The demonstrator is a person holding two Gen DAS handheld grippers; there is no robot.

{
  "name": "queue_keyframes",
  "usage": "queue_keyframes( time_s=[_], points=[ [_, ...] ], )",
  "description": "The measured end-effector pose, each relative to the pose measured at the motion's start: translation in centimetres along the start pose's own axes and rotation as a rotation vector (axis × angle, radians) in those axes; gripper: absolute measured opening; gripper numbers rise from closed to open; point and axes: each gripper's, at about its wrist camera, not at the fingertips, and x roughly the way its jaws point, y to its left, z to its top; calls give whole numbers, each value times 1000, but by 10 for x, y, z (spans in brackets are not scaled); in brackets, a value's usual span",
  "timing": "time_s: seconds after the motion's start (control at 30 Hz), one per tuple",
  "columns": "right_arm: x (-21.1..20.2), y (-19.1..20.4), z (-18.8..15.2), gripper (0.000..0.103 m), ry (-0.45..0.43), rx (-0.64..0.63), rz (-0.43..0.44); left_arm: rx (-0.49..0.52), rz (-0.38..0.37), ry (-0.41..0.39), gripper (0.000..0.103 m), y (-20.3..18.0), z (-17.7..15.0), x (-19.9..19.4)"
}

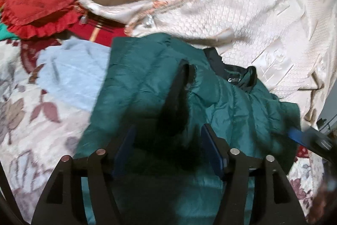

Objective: Fold large clothes
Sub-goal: 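Fold the held sleeve across the jacket body with the right tool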

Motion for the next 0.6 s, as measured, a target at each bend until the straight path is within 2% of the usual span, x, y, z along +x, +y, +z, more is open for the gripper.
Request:
queue_keyframes(
  time_s=[0.07,0.1,0.17,0.2,0.33,0.47,0.53,0.6],
  points=[
    [-28,-18,-9,75,-20,-3,-37,17,18,38,47,-6,2,20],
    [-43,-29,-14,77,-32,-1,-64,18,17,66,35,-7,3,31],
    [-71,-53,-26,79,-60,14,-130,22,-1,71,6,-12,7,38],
    [-82,-65,-31,80,-72,22,-162,32,12,59,1,-16,10,36],
    [-113,-117,-49,82,-102,104,-301,97,3,-57,0,-42,41,1],
    [-103,-146,-56,81,-76,164,-315,129,9,-192,0,-57,80,-50],
    [-89,-143,-53,79,-83,144,-301,112,14,-203,0,-48,87,-60],
    [-73,-139,-47,74,-86,126,-283,85,42,-170,0,-30,87,-56]
  ],
)
